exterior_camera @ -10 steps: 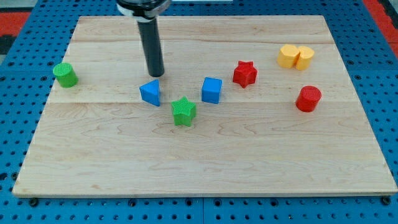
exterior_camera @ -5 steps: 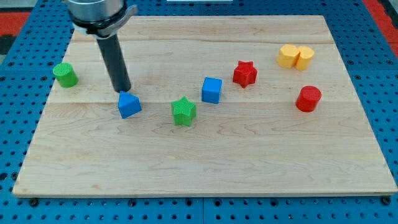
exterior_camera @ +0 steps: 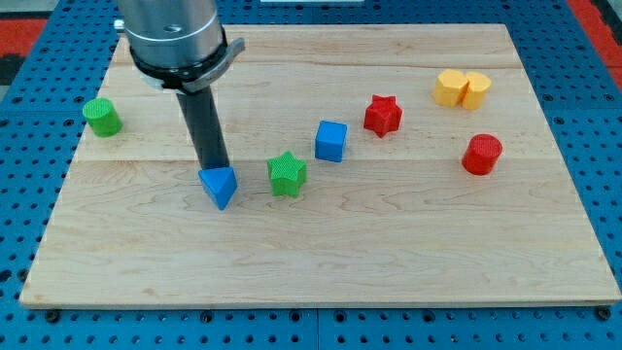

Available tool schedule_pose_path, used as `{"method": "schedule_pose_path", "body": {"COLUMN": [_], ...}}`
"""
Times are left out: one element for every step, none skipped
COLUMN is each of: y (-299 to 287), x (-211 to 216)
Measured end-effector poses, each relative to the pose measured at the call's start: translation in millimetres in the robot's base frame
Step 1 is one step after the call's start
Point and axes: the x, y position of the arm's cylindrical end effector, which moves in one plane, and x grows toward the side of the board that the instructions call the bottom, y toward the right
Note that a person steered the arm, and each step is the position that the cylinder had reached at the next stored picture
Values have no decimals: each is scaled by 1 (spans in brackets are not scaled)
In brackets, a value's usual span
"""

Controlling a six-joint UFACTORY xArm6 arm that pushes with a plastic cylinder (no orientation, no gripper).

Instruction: Place the triangle diagonal to the green star

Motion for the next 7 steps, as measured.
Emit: {"method": "schedule_pose_path", "body": {"y": [22,27,26,-5,-26,-60,-96], "x": [6,16,24,23,23,11,-6]}}
